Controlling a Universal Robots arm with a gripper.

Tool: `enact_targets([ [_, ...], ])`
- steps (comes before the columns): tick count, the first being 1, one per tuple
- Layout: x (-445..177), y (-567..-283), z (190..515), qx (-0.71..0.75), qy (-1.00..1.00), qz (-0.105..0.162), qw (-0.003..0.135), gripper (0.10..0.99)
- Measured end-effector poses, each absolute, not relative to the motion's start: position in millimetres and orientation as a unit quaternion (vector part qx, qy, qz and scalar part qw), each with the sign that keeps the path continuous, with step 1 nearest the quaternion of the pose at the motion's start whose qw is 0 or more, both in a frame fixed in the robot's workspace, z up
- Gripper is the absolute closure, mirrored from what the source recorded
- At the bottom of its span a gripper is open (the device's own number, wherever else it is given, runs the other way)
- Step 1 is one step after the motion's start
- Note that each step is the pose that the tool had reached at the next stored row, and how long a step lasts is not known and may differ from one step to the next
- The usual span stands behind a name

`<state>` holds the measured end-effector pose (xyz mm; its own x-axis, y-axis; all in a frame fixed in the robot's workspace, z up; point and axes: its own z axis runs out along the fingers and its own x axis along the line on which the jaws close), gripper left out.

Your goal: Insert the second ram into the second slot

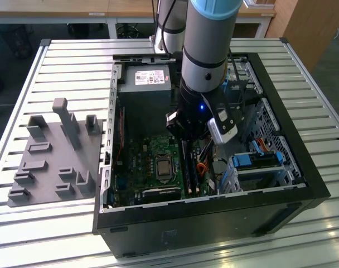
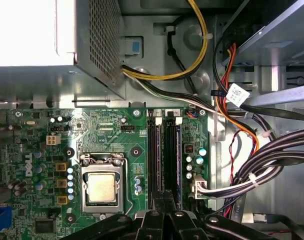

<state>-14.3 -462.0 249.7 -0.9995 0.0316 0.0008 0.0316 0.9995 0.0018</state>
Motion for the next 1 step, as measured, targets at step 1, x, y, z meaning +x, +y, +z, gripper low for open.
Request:
enact_targets([
  [1,-14.3,-462.0,249.7,-0.016,-1.000,-0.001,0.000,0.980],
])
